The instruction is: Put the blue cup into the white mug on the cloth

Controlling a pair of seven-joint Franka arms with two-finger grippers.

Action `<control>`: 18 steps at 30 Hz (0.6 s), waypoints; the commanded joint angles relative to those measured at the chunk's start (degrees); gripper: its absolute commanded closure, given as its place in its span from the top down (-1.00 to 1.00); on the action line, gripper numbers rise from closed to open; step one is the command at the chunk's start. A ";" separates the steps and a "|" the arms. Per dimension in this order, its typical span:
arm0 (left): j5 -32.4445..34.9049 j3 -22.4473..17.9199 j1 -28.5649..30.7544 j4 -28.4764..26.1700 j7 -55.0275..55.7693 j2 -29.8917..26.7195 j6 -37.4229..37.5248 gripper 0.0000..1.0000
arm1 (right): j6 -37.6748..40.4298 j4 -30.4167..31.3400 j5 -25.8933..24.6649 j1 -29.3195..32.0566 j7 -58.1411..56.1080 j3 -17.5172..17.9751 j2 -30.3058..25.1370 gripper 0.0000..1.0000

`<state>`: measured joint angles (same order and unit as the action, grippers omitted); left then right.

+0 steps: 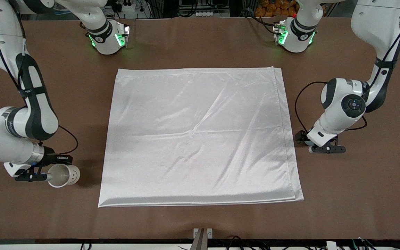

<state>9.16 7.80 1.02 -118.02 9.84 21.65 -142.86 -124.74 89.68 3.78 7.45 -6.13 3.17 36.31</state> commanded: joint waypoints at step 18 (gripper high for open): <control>1.21 0.55 1.01 -0.37 1.49 0.76 3.02 1.00 | -1.47 -3.02 -1.75 -16.58 25.90 7.55 -0.01 -1.00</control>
<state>9.16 7.88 1.50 -118.64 9.87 21.41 -140.14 -125.29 87.97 3.70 -3.46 15.15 10.76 36.34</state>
